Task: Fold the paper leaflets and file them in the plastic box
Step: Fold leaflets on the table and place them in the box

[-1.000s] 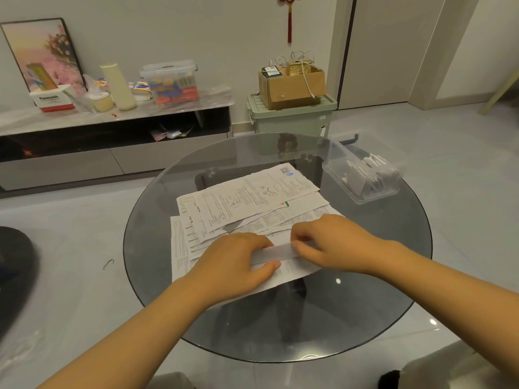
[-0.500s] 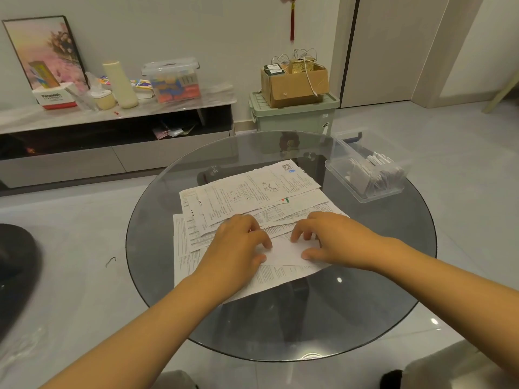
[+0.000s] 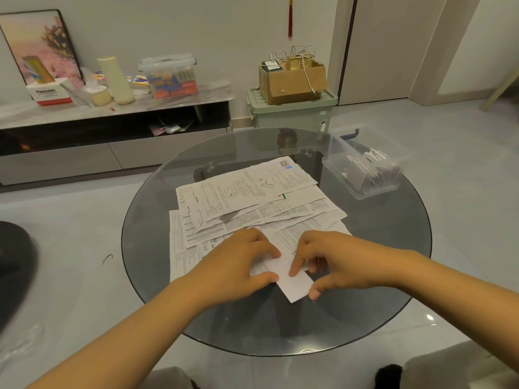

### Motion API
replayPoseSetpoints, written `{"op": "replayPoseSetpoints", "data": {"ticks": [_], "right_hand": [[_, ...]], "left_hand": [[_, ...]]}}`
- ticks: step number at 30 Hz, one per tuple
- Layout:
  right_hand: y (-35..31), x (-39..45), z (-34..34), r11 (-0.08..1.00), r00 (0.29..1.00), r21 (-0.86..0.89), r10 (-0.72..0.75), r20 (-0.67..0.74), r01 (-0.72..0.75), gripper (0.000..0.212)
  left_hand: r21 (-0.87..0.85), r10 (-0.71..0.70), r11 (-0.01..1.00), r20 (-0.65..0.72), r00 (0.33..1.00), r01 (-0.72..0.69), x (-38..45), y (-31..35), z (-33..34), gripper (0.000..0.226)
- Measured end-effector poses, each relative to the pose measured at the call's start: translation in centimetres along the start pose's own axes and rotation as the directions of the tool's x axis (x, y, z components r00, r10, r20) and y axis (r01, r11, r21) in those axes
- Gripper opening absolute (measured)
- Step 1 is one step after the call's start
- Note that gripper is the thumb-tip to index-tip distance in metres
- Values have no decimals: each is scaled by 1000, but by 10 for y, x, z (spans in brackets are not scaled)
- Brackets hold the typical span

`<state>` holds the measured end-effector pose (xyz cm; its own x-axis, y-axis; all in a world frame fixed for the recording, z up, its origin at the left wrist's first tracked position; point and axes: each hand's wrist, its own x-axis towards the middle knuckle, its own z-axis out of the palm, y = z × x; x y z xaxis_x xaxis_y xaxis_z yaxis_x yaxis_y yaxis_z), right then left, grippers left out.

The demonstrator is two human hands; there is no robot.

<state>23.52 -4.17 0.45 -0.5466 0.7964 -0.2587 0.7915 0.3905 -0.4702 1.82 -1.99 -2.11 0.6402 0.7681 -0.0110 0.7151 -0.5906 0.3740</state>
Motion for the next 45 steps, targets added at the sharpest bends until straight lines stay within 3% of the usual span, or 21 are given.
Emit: {"op": "replayPoseSetpoints", "data": {"ticks": [3,5,9,13,17,18,21,25,29,32,37,43,45], "right_hand": [[2,-3,-2,999,999,25,-29,-32,30,17],[4,-4,-5,996,996,77,-46,-76,52,7],[4,1,-17,976,987,214,-12,-161,47,4],[-1,9,-26,932,991,363,44,-124,4,3],[-4,22,-26,874,981,485,123,-152,-34,11],[-4,25,-25,874,972,483,153,-178,-49,13],[-1,31,-17,921,945,375,213,-248,-109,17],[-2,34,-3,947,946,253,253,-201,-199,39],[-5,37,5,965,950,152,243,-194,-215,58],[-7,36,5,963,946,139,254,-202,-229,59],[-5,36,0,953,936,219,260,-236,-209,14],[1,34,-16,870,876,478,323,-358,-126,5],[2,32,-22,862,846,500,326,-422,-83,9]], "left_hand": [[-97,1,995,18,1000,1,0,-2,-4,36],[-158,-8,987,46,999,15,0,-1,-7,46],[-194,-14,980,145,989,42,1,3,-12,59],[-133,-32,990,149,988,52,4,8,-10,66],[-134,-88,987,-26,996,84,9,15,-6,21],[-156,-116,982,-56,992,106,10,15,-6,17],[-255,-192,953,-87,977,165,13,10,-1,40],[-222,-210,956,-75,975,189,16,5,4,58],[-175,-226,962,-72,971,211,18,6,1,64],[-248,-269,938,-81,960,242,19,8,-2,57],[-510,-375,816,-107,921,273,24,11,-8,36],[-816,-453,516,-3,891,260,36,22,-24,23],[-842,-480,472,2,877,260,44,25,-30,21]]}}
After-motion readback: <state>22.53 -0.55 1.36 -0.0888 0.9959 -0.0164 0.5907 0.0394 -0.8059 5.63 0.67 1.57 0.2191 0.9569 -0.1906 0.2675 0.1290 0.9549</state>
